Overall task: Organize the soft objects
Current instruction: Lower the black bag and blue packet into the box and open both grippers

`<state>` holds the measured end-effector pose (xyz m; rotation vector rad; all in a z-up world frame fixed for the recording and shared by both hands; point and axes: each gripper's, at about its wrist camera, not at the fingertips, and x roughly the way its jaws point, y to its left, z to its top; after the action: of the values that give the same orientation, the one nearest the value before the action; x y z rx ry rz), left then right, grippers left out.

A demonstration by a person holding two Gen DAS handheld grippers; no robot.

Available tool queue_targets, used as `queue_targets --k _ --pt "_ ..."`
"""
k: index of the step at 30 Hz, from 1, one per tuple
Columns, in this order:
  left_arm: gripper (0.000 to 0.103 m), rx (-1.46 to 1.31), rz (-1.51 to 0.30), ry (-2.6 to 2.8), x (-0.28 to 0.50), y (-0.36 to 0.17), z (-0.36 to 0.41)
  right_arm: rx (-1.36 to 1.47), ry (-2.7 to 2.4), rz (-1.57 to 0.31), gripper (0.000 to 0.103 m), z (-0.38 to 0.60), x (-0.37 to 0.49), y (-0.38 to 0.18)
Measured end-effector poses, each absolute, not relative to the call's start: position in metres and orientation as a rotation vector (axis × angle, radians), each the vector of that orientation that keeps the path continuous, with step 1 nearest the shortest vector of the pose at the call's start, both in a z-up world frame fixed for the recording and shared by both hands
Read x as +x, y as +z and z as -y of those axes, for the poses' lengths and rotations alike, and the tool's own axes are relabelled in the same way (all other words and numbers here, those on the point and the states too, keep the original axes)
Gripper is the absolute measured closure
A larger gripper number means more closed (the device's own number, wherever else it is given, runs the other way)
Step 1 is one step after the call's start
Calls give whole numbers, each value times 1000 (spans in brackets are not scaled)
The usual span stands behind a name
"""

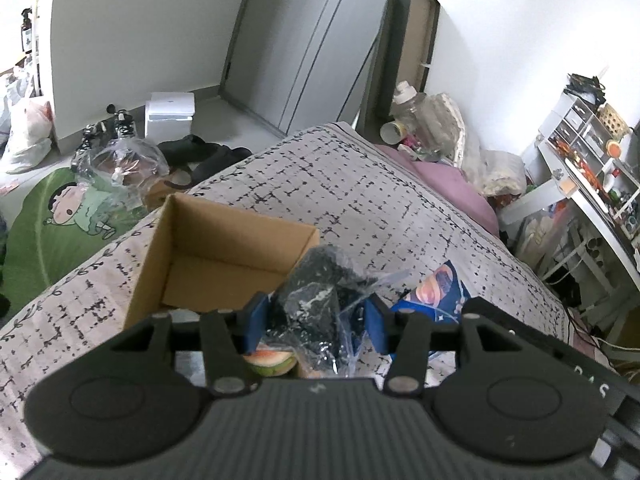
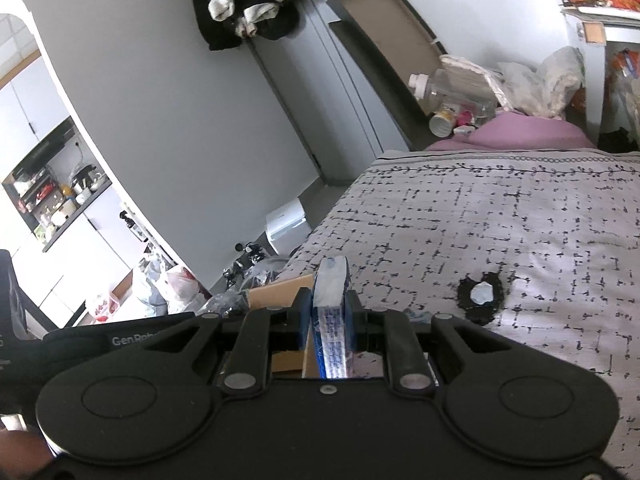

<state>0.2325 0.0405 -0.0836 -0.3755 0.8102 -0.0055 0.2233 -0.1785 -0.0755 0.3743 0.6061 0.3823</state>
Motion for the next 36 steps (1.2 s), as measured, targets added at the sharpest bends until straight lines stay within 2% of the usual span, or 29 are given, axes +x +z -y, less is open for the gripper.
queue_targets --k 13,24,27,31,36 --pt "52 -414 -812 36 240 -95 -72 334 435 -608 85 139 222 -71" --pt "52 -476 -842 75 259 -127 -94 298 449 -644 85 117 228 -80" --pt "49 -464 -841 124 261 -130 -98 297 447 -656 85 114 230 -83" --pt "41 -445 -820 174 257 -130 -101 311 454 -673 85 110 234 -87" --pt "38 -475 -799 190 247 -127 -109 316 463 -687 85 104 240 -92"
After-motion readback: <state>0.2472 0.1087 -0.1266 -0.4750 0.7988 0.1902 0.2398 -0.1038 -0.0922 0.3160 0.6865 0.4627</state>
